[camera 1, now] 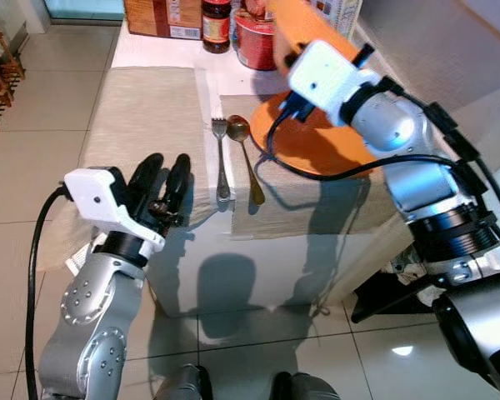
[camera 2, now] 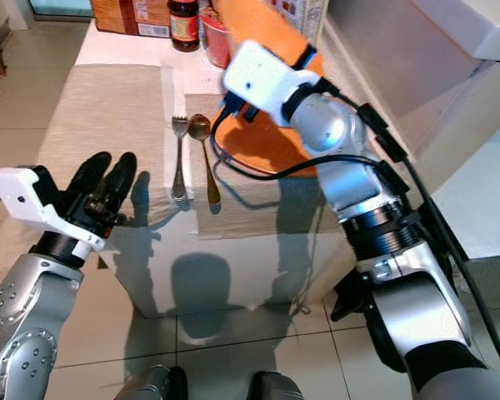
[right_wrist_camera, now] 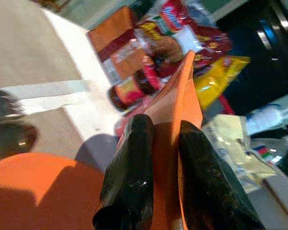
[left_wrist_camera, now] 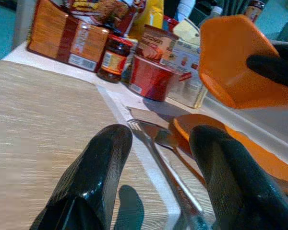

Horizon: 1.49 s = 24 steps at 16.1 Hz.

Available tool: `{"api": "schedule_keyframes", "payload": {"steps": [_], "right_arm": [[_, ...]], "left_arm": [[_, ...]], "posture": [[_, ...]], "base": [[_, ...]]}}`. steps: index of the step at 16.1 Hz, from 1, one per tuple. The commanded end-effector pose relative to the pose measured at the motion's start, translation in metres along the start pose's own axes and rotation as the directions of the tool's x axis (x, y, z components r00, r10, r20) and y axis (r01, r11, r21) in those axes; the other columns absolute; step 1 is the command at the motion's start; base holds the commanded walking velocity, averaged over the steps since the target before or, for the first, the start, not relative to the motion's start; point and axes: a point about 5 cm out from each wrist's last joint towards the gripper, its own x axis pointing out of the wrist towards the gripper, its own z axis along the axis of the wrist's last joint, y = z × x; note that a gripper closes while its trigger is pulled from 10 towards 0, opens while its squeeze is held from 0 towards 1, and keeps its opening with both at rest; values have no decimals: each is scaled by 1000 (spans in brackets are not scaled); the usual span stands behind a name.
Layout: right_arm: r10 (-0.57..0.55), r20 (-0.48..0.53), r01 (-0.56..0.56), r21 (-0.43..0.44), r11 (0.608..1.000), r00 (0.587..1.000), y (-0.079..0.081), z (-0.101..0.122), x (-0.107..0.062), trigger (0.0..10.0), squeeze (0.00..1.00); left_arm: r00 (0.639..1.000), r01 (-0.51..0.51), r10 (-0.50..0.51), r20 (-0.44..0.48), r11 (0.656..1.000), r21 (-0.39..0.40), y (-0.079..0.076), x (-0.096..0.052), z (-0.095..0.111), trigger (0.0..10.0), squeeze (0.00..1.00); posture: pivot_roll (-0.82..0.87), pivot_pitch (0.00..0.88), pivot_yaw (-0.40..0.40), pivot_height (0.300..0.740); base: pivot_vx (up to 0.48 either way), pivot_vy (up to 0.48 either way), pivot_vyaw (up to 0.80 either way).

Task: Setting the table

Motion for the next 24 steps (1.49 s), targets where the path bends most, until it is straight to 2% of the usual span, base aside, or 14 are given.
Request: {"api": "schedule_keyframes", "payload": {"steps": [1,4,5,8,10,11,13,16,18,21,24], "right_arm": [[11,-37,-12,-17,1000,999,2,-7,-4,10000,0],[66,39,-65,-14,998,997,13,2,-3,10000,0],[62,51,-59,-47,997,997,14,7,0,0,0],[48,97,-35,-131,991,994,12,17,4,0,0],[80,129,-57,-171,984,988,17,22,7,0,0],[122,166,-92,-179,980,978,25,25,8,10000,0],[191,225,-145,-208,967,955,39,29,8,10000,0],[283,346,-231,-185,955,894,58,44,12,10000,0],[303,359,-246,-197,949,883,64,46,16,10000,0],[353,346,-291,-219,931,869,80,47,33,10000,0],[349,364,-272,-245,930,864,90,58,44,10000,0]], "left_arm": [[1000,6,-6,3,1000,13,-3,-1,3,10000,0],[1000,4,-4,-1,1000,12,-2,-1,2,10000,0],[1000,5,-5,1,1000,13,-3,-1,3,10000,0],[1000,3,-3,4,1000,9,-3,-1,4,10000,0],[1000,0,0,6,1000,3,-4,-2,4,10000,0],[1000,-1,1,5,1000,3,-4,-3,4,10000,0],[1000,-8,8,5,1000,5,-5,-4,4,10000,0],[999,-32,32,4,999,10,-3,-9,6,10000,0],[999,-35,35,4,999,8,-4,-11,7,10000,0],[999,-47,47,-13,999,2,-8,-17,6,10000,0],[998,-58,57,-25,998,-9,-12,-24,6,10000,0]], "posture": [[-33,139,-67,740],[-30,137,-68,740],[-26,138,-69,740],[-25,143,-69,740],[-24,147,-73,740],[-24,150,-73,740],[-19,158,-76,740],[-8,176,-78,740],[-6,185,-79,740],[5,217,-81,740],[19,249,-81,740]], "base": [[0,0,0],[0,0,0],[0,0,0],[0,0,0],[0,0,0],[0,0,0],[0,0,0],[0,0,0],[0,0,0],[0,0,0],[0,0,0]]}}
